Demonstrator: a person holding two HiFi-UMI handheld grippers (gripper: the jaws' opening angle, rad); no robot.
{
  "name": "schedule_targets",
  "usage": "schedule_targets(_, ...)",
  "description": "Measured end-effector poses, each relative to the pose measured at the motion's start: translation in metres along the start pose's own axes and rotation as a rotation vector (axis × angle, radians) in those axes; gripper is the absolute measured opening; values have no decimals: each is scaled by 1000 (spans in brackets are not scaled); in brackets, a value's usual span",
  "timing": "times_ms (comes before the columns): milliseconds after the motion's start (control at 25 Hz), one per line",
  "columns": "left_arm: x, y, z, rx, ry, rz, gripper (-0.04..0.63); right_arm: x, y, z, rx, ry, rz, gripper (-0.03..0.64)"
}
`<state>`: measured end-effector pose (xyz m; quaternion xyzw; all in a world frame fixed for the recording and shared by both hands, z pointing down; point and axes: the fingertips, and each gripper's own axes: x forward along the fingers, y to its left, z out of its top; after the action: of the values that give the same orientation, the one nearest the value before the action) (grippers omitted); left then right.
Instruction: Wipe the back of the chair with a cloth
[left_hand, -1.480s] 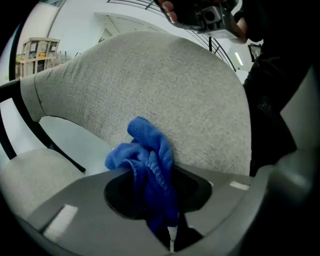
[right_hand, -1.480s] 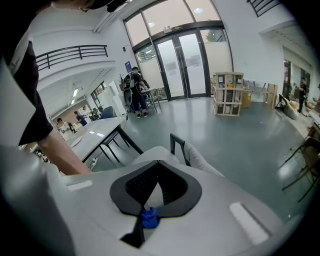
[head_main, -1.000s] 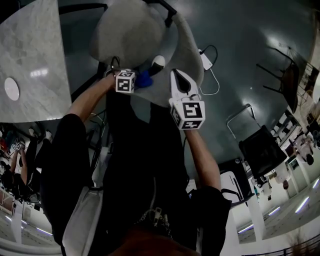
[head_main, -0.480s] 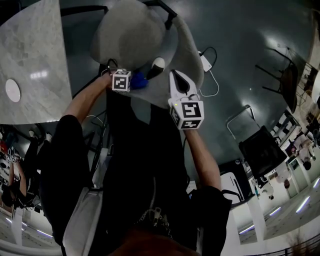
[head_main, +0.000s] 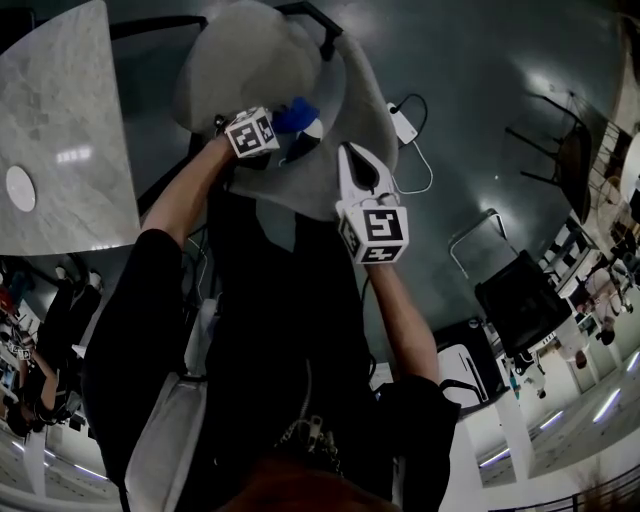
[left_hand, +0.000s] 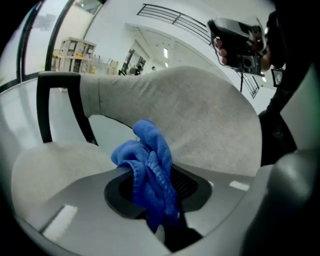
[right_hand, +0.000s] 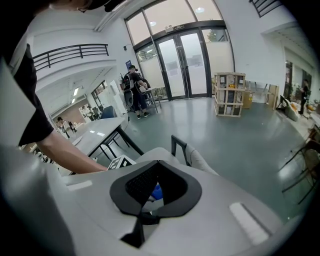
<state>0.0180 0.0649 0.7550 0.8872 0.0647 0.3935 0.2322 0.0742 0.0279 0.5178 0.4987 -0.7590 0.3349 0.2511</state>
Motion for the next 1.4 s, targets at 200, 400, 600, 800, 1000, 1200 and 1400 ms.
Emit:
schedule_targets(200, -1, 57, 59, -36, -127, 182, 120, -9, -7, 10, 19, -22, -13, 3)
schedule_targets(400, 1, 112, 89, -47, -217, 354, 120, -15, -15, 15, 25, -42, -15, 3)
schedule_targets(600, 9, 139, 99, -92, -226, 404, 119, -23, -29, 18, 43, -55, -29, 3)
schedule_targets(800, 23, 144, 106, -97, -209, 363, 118, -24, -32, 17, 45, -52, -26, 3)
schedule_targets(1000, 38, 122, 116, -58, -186, 274, 117, -26, -34, 14, 53, -47, -24, 3)
schedule_targets(1200, 53, 89, 120, 37, -151, 185, 117, -23, -29, 16, 56, -53, -16, 3)
schedule_targets(1400, 64, 56, 106, 93, -121, 93, 117, -21, -24, 17, 54, -51, -1, 3)
